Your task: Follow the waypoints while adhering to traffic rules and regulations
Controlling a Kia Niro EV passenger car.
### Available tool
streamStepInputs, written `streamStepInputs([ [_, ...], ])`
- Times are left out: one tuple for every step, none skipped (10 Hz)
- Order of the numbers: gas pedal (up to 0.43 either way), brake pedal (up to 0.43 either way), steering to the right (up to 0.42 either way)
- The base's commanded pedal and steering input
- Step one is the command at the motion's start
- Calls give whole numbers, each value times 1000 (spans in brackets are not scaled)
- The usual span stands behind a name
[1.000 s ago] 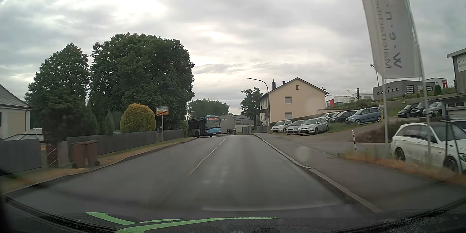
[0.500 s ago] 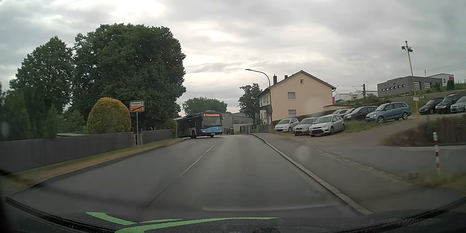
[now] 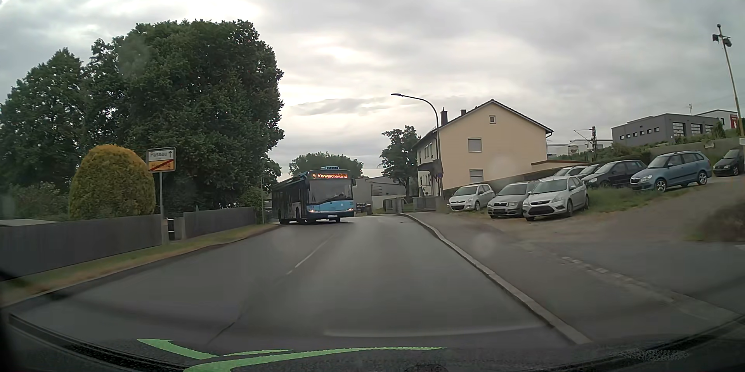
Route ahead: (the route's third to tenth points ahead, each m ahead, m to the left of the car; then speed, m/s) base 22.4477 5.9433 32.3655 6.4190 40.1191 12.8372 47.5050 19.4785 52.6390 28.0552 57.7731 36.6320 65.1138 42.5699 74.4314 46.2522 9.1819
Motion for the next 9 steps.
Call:
streamStepInputs([
  [0, 299, 2],
  [0, 299, 2],
  [0, 268, 2],
  [0, 213, 2],
  [0, 24, 3],
  [0, 0, 4],
  [0, 0, 3],
  [8, 0, 2],
  [240, 0, -1],
])
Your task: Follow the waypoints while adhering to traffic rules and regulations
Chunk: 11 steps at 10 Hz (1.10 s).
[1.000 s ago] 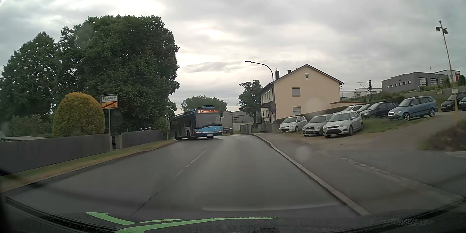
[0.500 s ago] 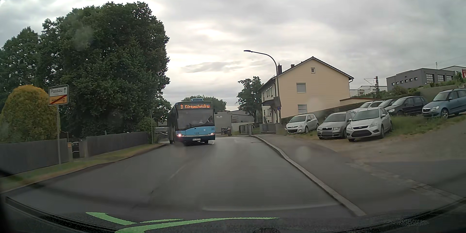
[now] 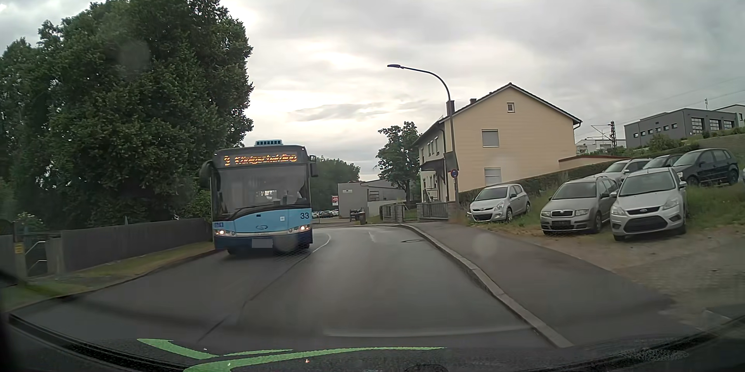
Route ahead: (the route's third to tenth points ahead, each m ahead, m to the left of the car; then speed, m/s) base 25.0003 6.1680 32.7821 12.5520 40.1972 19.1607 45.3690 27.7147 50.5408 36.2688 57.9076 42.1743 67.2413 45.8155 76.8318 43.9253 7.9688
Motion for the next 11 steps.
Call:
streamStepInputs([
  [331, 0, -6],
  [331, 0, -9],
  [331, 0, -11],
  [339, 0, -12],
  [339, 0, -15],
  [339, 0, -17],
  [339, 0, -19],
  [299, 0, -19],
  [287, 0, -19],
  [268, 0, -19],
  [248, 0, -19],
])
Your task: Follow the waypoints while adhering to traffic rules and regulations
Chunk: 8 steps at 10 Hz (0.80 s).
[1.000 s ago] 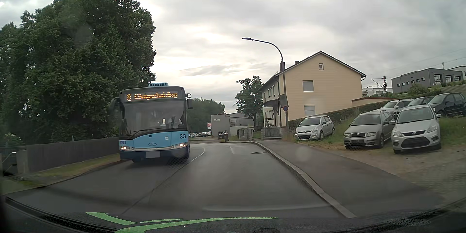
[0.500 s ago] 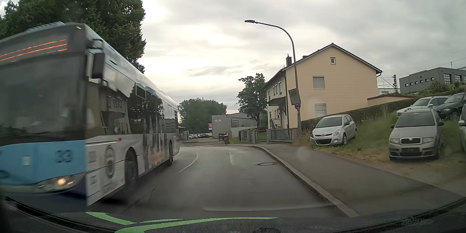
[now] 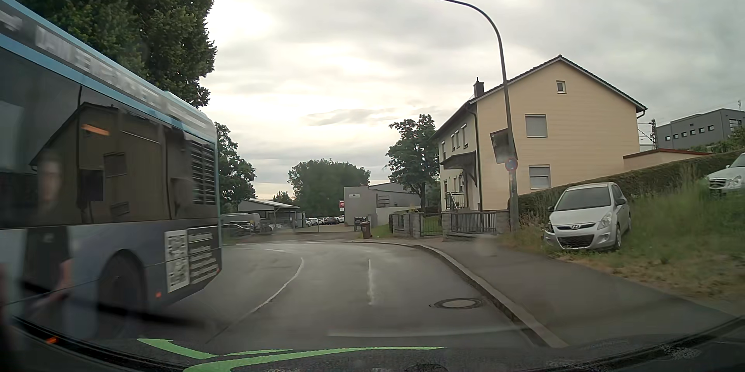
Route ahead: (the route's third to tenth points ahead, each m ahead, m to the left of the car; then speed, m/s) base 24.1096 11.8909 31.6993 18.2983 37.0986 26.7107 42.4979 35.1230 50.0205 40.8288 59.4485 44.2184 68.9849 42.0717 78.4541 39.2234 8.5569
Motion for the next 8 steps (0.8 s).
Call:
streamStepInputs([
  [197, 0, -20],
  [169, 0, -21],
  [138, 0, -24],
  [87, 0, -28],
  [79, 0, -31],
  [67, 0, -37],
  [47, 0, -53],
  [47, 0, -63],
])
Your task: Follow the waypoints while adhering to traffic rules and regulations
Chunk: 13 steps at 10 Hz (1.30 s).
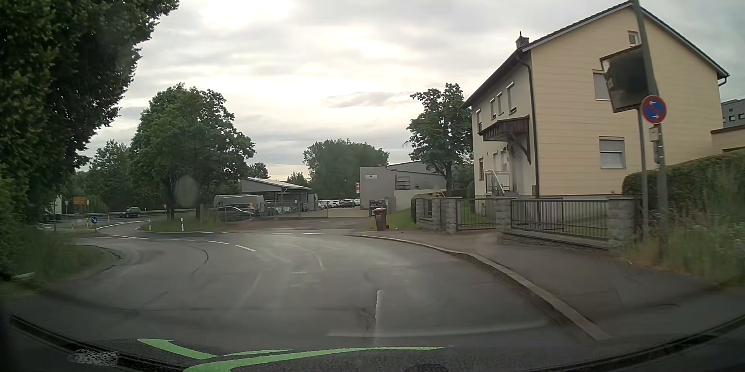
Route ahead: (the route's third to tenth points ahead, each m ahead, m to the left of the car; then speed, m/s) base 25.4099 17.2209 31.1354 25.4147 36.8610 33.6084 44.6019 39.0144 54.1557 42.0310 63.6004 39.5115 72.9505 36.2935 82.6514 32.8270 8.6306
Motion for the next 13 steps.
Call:
streamStepInputs([
  [47, 0, -71],
  [39, 0, -79],
  [20, 0, -84],
  [20, 0, -90],
  [20, 0, -98],
  [20, 0, -107],
  [28, 0, -116],
  [59, 0, -131],
  [59, 0, -138],
  [59, 0, -148],
  [67, 0, -157],
  [67, 0, -161],
  [67, 0, -164],
])
